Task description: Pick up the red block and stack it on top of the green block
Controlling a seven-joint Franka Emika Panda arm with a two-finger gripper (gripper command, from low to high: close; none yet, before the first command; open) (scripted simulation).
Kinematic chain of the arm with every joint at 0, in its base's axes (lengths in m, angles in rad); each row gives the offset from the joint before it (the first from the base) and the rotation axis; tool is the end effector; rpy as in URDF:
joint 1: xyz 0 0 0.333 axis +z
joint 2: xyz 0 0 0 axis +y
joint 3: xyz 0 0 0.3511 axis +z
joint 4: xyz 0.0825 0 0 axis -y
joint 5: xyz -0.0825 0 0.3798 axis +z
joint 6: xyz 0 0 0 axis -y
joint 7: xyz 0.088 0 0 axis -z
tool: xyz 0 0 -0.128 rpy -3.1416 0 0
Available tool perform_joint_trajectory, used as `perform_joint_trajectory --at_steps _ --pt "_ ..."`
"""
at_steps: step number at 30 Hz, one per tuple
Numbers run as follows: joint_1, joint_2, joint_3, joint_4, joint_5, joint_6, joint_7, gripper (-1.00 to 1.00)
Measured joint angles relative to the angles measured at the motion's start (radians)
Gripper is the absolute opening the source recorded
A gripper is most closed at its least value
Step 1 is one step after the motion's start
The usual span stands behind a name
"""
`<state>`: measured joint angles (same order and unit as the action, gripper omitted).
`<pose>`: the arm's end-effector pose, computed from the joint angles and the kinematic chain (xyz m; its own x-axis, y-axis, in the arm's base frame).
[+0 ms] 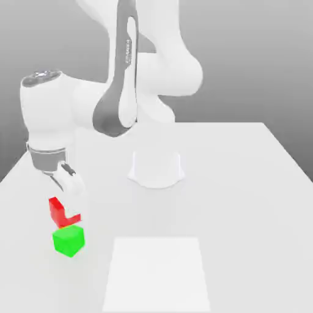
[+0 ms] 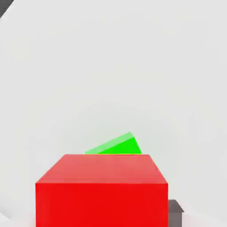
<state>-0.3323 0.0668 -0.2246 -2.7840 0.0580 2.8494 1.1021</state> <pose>0.3216 -0.2054 0.2102 -0.1428 -0.9898 -0.0014 -0.9898 0.1428 -0.0014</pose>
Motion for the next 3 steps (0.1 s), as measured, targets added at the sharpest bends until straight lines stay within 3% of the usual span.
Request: perform_joint_trajectory --at_steps 1,3 --pt "-0.006 0.027 0.011 0.001 0.021 0.025 -0.015 1.00" --pt "-0.006 0.027 0.011 0.001 0.021 0.025 -0.015 1.00"
